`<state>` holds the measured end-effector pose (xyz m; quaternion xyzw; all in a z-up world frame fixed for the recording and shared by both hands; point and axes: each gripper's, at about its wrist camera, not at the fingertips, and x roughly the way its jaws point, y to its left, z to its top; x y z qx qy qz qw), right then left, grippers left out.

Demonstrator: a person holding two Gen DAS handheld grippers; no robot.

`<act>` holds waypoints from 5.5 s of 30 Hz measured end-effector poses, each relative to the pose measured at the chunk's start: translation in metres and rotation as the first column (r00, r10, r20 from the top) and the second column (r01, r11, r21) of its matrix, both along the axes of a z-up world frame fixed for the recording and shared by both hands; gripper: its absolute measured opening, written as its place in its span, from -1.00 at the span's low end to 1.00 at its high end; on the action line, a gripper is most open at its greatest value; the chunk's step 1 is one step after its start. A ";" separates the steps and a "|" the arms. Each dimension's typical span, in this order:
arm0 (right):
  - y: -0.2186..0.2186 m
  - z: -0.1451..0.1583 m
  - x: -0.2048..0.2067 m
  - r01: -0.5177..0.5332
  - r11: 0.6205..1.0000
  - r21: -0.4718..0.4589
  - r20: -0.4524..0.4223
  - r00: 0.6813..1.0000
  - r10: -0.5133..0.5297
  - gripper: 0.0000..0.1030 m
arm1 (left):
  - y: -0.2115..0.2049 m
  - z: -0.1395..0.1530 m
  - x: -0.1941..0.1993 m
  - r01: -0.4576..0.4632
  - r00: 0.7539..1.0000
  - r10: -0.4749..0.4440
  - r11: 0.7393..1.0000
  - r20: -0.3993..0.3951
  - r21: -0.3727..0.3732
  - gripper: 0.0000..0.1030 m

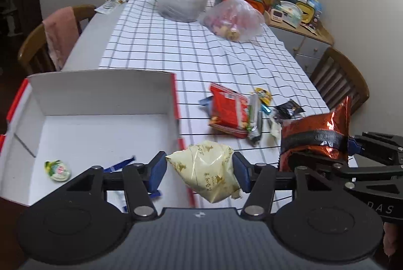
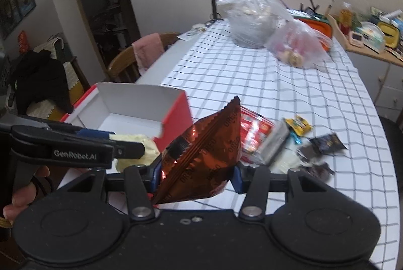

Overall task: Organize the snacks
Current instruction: 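Carry the Oreo bag in the right gripper into the box while the left gripper releases the cream bag there, then withdraw both open grippers from the box toward the remaining snacks, then grasp the brown chocolate bar with the right gripper and lift it, then close the left gripper on the clear chocolate lollipop pack and lift it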

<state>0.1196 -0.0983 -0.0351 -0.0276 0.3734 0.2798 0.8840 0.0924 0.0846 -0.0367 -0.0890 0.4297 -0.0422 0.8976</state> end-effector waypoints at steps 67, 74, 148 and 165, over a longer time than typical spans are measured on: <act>0.073 -0.006 -0.004 0.011 1.000 0.012 0.001 1.000 -0.011 0.66 | 0.073 0.009 -0.024 -0.017 0.996 0.015 0.999 0.088 0.031 0.38; 0.028 -0.003 -0.005 0.069 0.997 0.026 0.014 0.998 -0.069 0.86 | 0.036 0.013 -0.016 0.024 0.993 -0.027 0.999 0.116 0.025 0.52; -0.162 -0.142 0.129 -0.041 0.992 -0.123 -0.059 0.998 0.034 -0.44 | -0.232 -0.117 0.186 0.380 0.923 -0.352 0.898 -0.156 0.223 0.57; -0.193 -0.134 0.110 0.033 0.996 -0.086 -0.064 0.997 -0.038 -0.56 | -0.242 -0.138 0.195 0.392 0.916 -0.361 0.896 -0.175 0.208 -0.04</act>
